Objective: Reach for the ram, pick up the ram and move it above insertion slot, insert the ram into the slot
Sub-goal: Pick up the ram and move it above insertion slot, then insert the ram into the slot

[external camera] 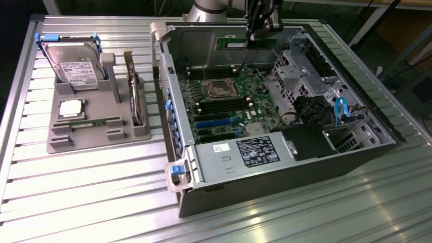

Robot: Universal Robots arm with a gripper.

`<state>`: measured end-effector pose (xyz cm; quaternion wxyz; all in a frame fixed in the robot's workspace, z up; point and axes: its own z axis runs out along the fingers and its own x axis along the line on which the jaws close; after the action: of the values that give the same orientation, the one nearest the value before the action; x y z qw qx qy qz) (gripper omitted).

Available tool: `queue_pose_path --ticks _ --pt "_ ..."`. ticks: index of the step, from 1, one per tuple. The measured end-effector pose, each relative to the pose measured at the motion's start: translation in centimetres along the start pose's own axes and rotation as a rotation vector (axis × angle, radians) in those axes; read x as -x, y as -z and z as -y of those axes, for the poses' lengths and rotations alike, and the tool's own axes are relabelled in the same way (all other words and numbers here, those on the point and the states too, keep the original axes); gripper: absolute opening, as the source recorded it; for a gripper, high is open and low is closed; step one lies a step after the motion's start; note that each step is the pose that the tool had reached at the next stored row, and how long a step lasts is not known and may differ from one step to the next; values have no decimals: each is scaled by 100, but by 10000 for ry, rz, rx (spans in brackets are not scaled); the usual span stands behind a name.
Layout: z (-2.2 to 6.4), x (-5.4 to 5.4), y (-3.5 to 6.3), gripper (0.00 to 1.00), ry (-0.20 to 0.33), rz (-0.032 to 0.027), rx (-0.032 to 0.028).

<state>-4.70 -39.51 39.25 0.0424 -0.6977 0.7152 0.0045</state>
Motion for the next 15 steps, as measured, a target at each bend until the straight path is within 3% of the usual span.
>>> queue_pose_path --ticks 15 --pt "0 0 -11 14 1 2 -1"
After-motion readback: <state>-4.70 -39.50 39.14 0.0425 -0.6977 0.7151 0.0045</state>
